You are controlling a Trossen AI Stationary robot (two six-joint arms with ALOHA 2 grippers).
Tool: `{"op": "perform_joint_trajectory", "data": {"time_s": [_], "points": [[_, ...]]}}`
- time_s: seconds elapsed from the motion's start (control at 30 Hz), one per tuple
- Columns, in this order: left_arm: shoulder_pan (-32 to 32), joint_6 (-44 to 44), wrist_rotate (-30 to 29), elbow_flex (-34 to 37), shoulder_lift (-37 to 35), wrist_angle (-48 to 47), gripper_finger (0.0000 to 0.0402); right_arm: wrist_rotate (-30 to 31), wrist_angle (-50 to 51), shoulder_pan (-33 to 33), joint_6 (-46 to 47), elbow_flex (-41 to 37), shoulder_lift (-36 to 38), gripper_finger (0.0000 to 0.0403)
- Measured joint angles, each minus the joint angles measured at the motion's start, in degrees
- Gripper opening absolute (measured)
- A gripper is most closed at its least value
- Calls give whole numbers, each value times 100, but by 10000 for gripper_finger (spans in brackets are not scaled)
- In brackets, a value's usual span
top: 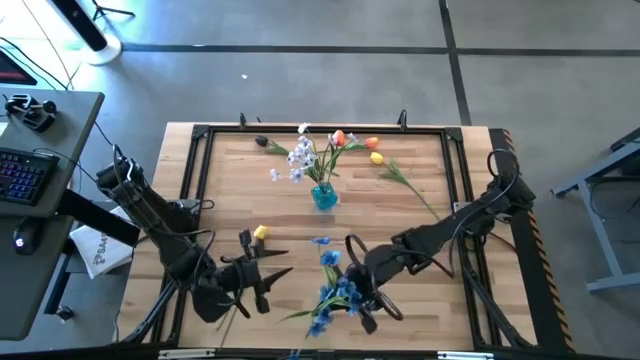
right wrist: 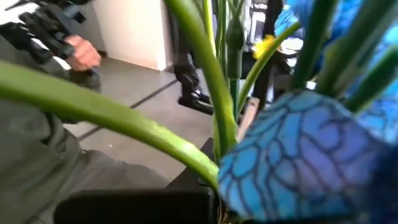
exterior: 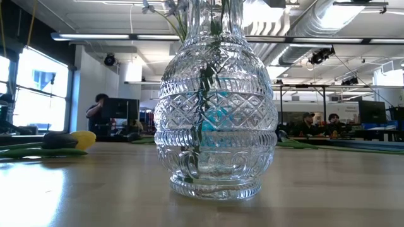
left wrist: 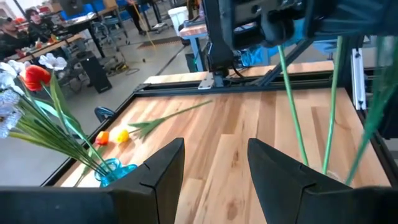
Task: Sort flowers into vase by color
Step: Put the blue flowers into the transparent vase
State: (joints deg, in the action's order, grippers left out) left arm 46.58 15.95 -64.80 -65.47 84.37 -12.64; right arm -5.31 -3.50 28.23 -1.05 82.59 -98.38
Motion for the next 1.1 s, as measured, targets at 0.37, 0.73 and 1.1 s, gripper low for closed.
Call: {"op": "perform_joint_trajectory", "data": {"time_s": [0.37,0.73,1.1], "points": [[36,-1,-280,1,13,-4,166,207,180,-28,-238,2,-246,2],[36,0,-277,2,13,-6,166,203,546,-127,-43,2,-247,79],[34,37,-276,2,13,6,166,228,1492,-131,-212,295,122,228]]}}
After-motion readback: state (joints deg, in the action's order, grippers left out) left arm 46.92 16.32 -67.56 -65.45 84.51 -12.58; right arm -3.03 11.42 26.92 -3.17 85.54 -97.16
